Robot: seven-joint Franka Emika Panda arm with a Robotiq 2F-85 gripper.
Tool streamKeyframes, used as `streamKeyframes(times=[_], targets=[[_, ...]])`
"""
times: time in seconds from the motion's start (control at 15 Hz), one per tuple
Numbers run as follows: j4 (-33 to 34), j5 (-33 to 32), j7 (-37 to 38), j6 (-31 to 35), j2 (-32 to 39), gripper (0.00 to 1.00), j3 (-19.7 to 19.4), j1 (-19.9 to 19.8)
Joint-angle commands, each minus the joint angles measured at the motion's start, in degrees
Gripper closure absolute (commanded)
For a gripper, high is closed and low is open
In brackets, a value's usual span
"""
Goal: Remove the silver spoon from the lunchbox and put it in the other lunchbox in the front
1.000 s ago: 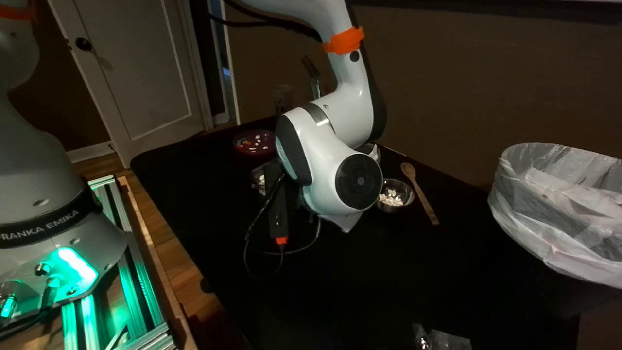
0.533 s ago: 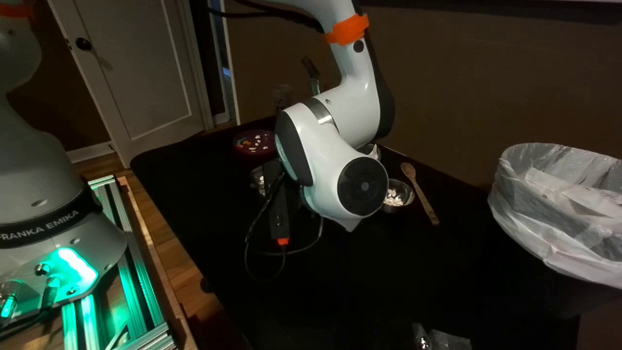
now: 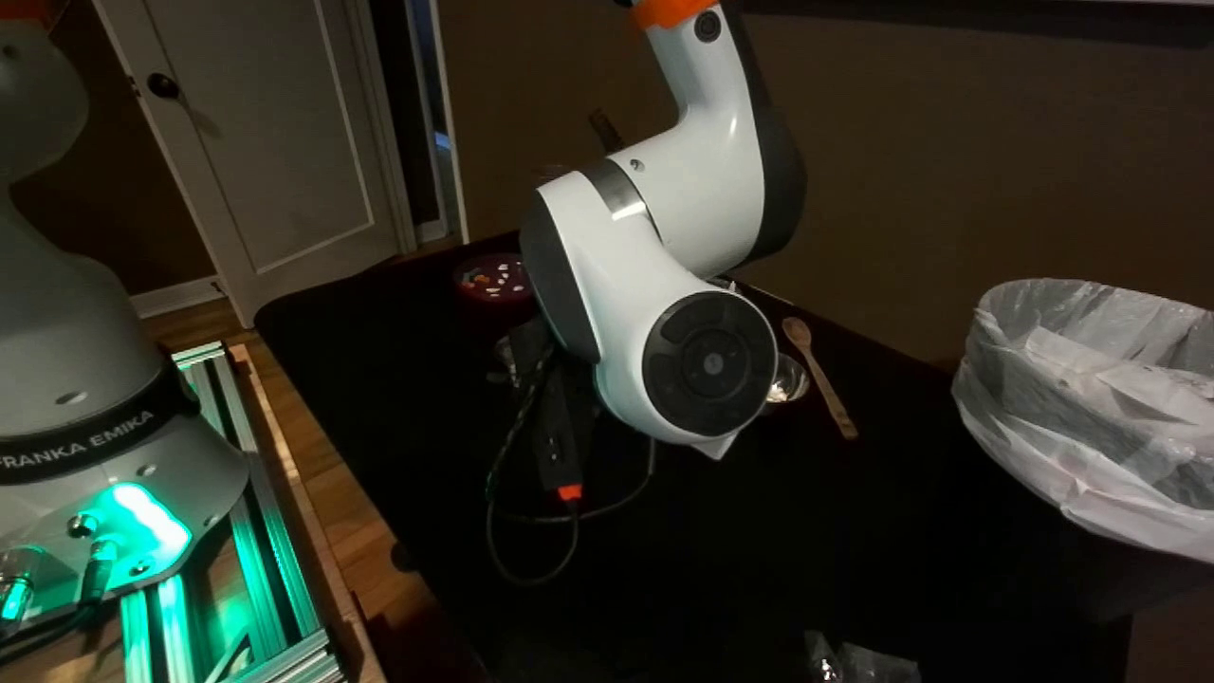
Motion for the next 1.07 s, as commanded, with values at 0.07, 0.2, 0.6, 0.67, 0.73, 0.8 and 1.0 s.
streamKeyframes(times=[0.07,0.2,0.6,0.67,0.73,0.8,1.0], targets=[[-1.6,4.9,-3.9,5.1,-2.5,0.99,-0.4,0.1],[-2.1,6.5,-6.4,8.3,-2.6,0.99,-0.1,0.9],[-5.1,10.7,-19.8,21.0,-3.7,0.99,1.9,4.8],[-5.3,9.5,-19.4,21.9,-3.6,0.99,2.3,5.8],[-5.6,8.2,-18.8,22.5,-3.4,0.99,2.7,6.5],[-5.9,7.3,-17.8,23.4,-3.1,0.99,3.3,7.4],[-6.2,3.8,-13.4,26.5,-1.3,0.99,4.7,9.8]])
